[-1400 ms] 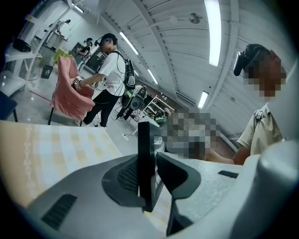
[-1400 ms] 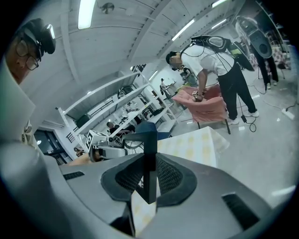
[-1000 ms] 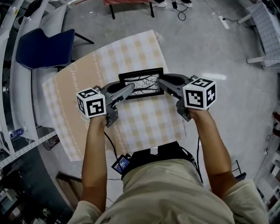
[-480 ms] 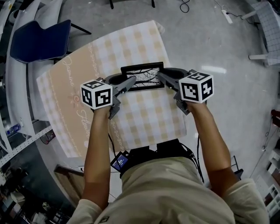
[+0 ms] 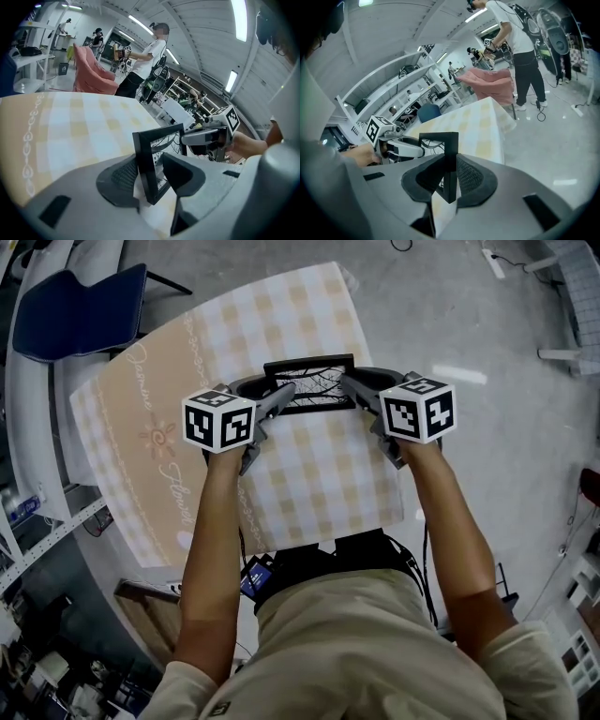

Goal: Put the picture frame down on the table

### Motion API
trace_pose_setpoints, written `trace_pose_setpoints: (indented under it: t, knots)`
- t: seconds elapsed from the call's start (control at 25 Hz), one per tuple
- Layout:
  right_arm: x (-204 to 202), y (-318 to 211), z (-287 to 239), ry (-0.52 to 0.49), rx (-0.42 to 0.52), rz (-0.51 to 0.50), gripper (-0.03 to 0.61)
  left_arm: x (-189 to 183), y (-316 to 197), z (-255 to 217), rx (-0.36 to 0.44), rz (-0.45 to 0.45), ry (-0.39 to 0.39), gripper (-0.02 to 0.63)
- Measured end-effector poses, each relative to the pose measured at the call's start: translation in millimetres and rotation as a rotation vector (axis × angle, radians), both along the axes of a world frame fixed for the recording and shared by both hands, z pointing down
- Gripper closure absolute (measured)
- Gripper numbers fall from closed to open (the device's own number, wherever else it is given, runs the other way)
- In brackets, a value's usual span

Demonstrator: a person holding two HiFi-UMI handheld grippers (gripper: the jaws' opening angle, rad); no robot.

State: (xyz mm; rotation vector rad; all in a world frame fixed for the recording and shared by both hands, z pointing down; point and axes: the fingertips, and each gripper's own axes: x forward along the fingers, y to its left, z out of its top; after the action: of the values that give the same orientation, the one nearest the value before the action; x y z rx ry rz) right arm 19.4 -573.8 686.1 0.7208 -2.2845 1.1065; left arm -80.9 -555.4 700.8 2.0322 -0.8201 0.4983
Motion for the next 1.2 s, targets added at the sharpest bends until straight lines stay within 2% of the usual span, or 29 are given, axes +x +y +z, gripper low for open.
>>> trace_pose_setpoints:
  t: [0.2,0.44,0.6,0.8,0.96,1.2]
  knots:
    - [4,-4,14,0.033,-0.001,0.024,0.505,3,-3,6,0.008,0.01,-0.031,0.465]
    - [5,-9,24,0.084,0.037,0.037,0.488,0,-9,16,0.011,-0.035,-0.059,0.452]
    - [5,-12,31,0.146,0.098,0.03,0.48,-6,-12,21,0.044,-0.049,-0.158,0.446]
    - [13,-10,37,0.225,0.162,0.014,0.476,-1,-12,25,0.059,-0.082,-0.218,0.446]
    - [12,-13,38,0.27,0.211,0.009,0.471,-5,-14,24,0.116,-0.08,-0.333,0.446]
    - [11,-16,23,0.231,0.21,0.063,0.471,-19,-9,2,0.147,-0.102,-0.314,0.446]
